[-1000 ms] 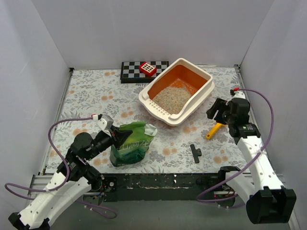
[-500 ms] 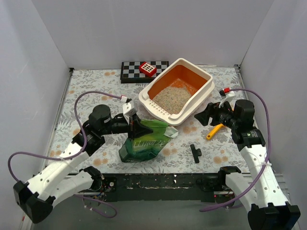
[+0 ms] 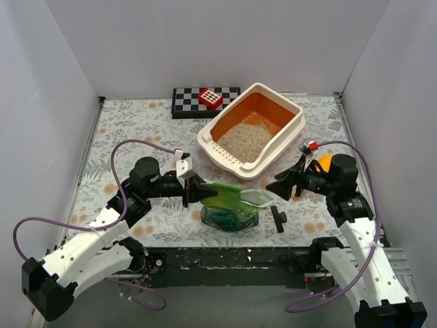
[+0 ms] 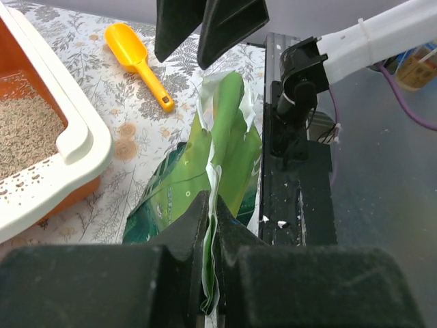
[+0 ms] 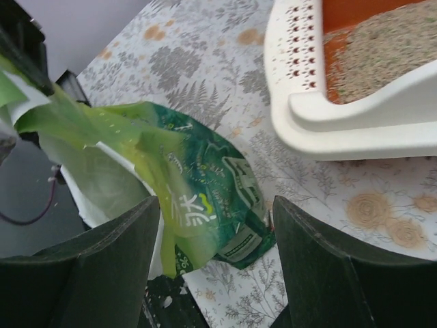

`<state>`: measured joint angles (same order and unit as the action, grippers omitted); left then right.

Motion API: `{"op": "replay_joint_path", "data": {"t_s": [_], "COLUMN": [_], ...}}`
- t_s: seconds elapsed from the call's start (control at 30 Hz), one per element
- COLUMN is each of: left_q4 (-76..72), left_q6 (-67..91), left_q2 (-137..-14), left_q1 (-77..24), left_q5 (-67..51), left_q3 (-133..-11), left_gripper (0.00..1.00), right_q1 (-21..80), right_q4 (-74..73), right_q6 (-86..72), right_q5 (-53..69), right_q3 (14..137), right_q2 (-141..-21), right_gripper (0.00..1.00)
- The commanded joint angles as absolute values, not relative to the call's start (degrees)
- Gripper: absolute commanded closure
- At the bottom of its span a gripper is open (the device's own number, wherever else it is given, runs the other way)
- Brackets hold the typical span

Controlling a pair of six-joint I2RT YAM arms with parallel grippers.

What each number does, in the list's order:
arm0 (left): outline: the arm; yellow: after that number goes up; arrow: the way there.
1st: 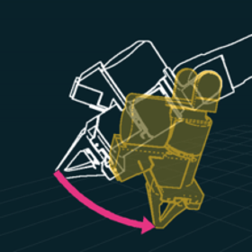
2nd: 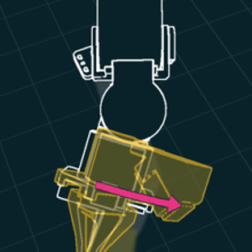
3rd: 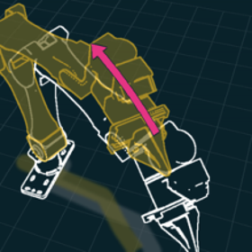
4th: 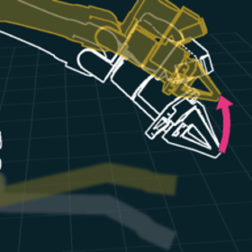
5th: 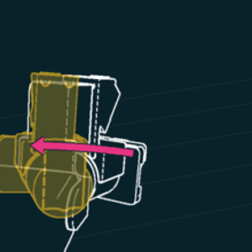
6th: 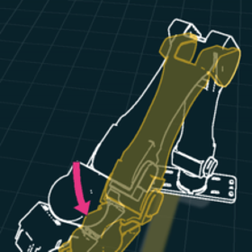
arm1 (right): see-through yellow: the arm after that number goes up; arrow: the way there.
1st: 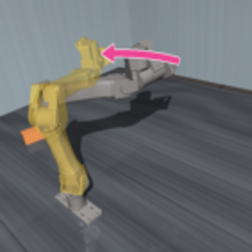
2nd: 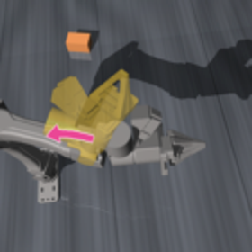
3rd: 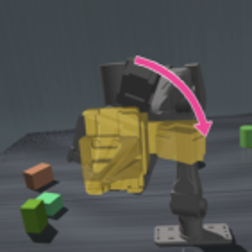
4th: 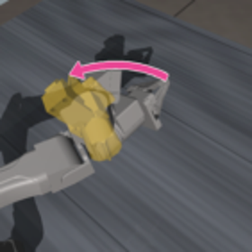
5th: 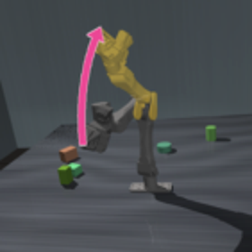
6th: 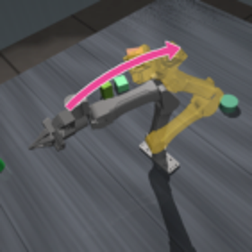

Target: Fill the litter box with clean litter

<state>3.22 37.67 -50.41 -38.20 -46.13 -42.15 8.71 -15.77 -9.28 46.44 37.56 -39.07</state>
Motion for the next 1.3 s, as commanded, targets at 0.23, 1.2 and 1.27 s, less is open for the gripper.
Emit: {"op": "replay_joint_path", "data": {"t_s": [0.23,1.2,1.27], "left_q4": [-2.5,-2.6,-1.0], "left_q6": [39.1,39.1,37.6], "left_q2": [-41.1,-41.7,-42.6], "left_q1": [-37.6,-37.6,-37.6], "left_q5": [-40.2,-38.8,-38.4], "left_q3": [-32.0,-34.8,-37.1], "left_gripper": [1.0,1.0,1.0], "right_q1": [9.8,20.8,22.3], "right_q4": [-12.2,-36.8,-41.8], "right_q6": [-10.7,-3.3,-1.8], "right_q5": [57.4,37.8,31.9], "right_q3": [36.8,54.1,60.8], "right_q2": [-41.8,-46.4,-48.9], "right_gripper": [0.3,0.99,0.99]}}
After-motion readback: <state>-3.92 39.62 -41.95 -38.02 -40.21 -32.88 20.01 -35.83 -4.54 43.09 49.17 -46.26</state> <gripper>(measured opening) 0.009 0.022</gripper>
